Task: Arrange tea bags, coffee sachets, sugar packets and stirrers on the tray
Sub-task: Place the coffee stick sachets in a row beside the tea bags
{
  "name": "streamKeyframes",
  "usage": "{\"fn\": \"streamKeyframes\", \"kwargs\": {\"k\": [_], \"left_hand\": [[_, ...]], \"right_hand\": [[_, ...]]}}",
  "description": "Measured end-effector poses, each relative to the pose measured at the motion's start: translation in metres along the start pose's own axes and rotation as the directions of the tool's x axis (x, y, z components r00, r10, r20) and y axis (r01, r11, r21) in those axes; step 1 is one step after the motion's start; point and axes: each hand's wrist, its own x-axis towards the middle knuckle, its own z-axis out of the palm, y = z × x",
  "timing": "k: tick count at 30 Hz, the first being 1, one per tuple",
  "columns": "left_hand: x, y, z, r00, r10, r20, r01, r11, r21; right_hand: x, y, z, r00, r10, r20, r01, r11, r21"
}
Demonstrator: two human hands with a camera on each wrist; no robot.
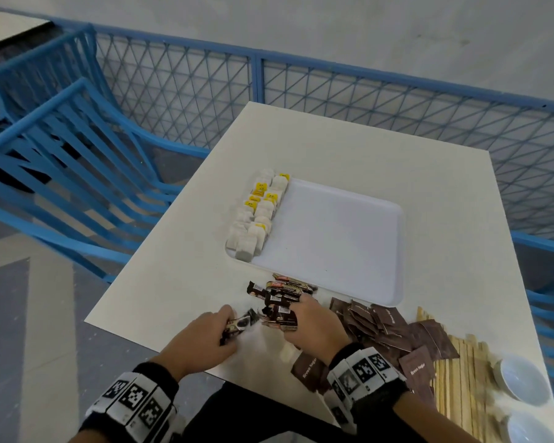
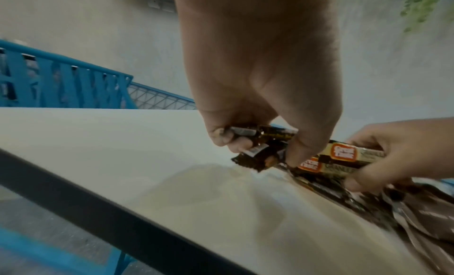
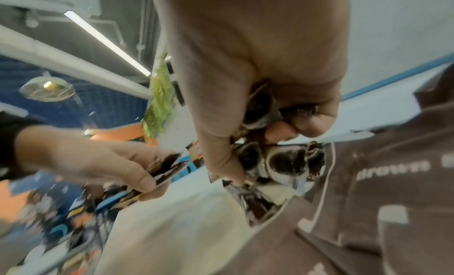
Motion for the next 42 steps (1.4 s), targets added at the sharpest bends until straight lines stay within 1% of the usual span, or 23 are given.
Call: {"fn": "streamKeyframes", "kwargs": {"k": [2, 5, 8, 10, 13, 15, 18, 20, 22, 25, 27, 29, 30, 32, 33, 34, 36, 37, 39, 41, 42], "left_hand": [[0.001, -0.001, -0.006, 0.999, -0.040, -0.028, 0.038, 0.996, -0.077], [0.008, 0.001, -0.012, 0.999, -0.012, -0.052, 0.007, 0.994, -0.105], [0.015, 0.014, -0.013, 0.998, 0.005, -0.066, -0.012, 0.995, -0.094], [0.019, 0.027, -0.012, 0.994, 0.055, -0.095, -0.061, 0.996, -0.062], [0.030, 0.046, -0.004, 0.971, 0.192, -0.140, -0.178, 0.979, 0.103], [0.040, 0.056, 0.000, 0.956, 0.267, -0.120, -0.239, 0.948, 0.208], [0.059, 0.062, 0.007, 0.927, 0.367, -0.076, -0.328, 0.892, 0.310], [0.065, 0.069, 0.010, 0.929, 0.365, -0.057, -0.317, 0.866, 0.388], [0.069, 0.070, 0.013, 0.940, 0.338, -0.053, -0.282, 0.853, 0.440], [0.072, 0.069, 0.015, 0.955, 0.284, -0.088, -0.226, 0.885, 0.407], [0.073, 0.068, 0.016, 0.958, 0.272, -0.090, -0.216, 0.891, 0.400], [0.073, 0.068, 0.015, 0.956, 0.281, -0.088, -0.218, 0.878, 0.427], [0.072, 0.070, 0.015, 0.947, 0.306, -0.097, -0.232, 0.862, 0.452], [0.071, 0.073, 0.011, 0.944, 0.323, -0.059, -0.249, 0.822, 0.512], [0.073, 0.071, 0.012, 0.947, 0.318, -0.055, -0.244, 0.818, 0.520], [0.075, 0.068, 0.012, 0.955, 0.292, -0.045, -0.234, 0.841, 0.487], [0.072, 0.070, 0.011, 0.946, 0.322, -0.048, -0.258, 0.831, 0.493], [0.067, 0.073, 0.008, 0.945, 0.325, -0.043, -0.274, 0.855, 0.440], [0.061, 0.071, 0.007, 0.949, 0.287, -0.129, -0.241, 0.927, 0.289], [0.057, 0.065, 0.005, 0.958, 0.212, -0.193, -0.212, 0.977, 0.022], [0.056, 0.063, 0.002, 0.962, 0.154, -0.225, -0.182, 0.977, -0.107]], "right_hand": [[-0.001, 0.005, -0.003, 1.000, 0.007, -0.020, -0.005, 0.996, 0.084], [-0.007, 0.013, -0.012, 0.998, 0.013, -0.056, 0.001, 0.968, 0.250], [-0.015, 0.019, -0.022, 0.994, 0.083, -0.066, -0.045, 0.895, 0.444], [-0.020, 0.024, -0.026, 0.990, 0.128, -0.063, -0.076, 0.846, 0.527], [-0.026, 0.033, -0.028, 0.978, 0.198, -0.071, -0.113, 0.780, 0.616], [-0.030, 0.038, -0.027, 0.969, 0.235, -0.073, -0.124, 0.722, 0.681], [-0.036, 0.043, -0.026, 0.963, 0.263, -0.053, -0.119, 0.598, 0.793], [-0.039, 0.045, -0.026, 0.965, 0.257, -0.047, -0.109, 0.561, 0.821], [-0.042, 0.047, -0.026, 0.963, 0.262, -0.063, -0.099, 0.560, 0.822], [-0.042, 0.049, -0.025, 0.959, 0.270, -0.082, -0.090, 0.568, 0.818], [-0.042, 0.049, -0.025, 0.960, 0.268, -0.082, -0.090, 0.571, 0.816], [-0.040, 0.048, -0.025, 0.960, 0.268, -0.084, -0.087, 0.567, 0.819], [-0.039, 0.047, -0.025, 0.959, 0.269, -0.090, -0.082, 0.565, 0.821], [-0.037, 0.046, -0.026, 0.954, 0.279, -0.108, -0.071, 0.562, 0.824], [-0.036, 0.045, -0.027, 0.952, 0.282, -0.115, -0.066, 0.560, 0.826], [-0.034, 0.045, -0.028, 0.951, 0.284, -0.122, -0.060, 0.558, 0.827], [-0.033, 0.044, -0.031, 0.951, 0.280, -0.131, -0.049, 0.556, 0.830], [-0.033, 0.044, -0.032, 0.952, 0.277, -0.134, -0.043, 0.551, 0.833], [-0.033, 0.044, -0.035, 0.951, 0.278, -0.132, -0.038, 0.530, 0.847], [-0.031, 0.043, -0.037, 0.949, 0.289, -0.125, -0.045, 0.519, 0.854], [-0.029, 0.041, -0.038, 0.949, 0.289, -0.124, -0.052, 0.535, 0.843]]}}
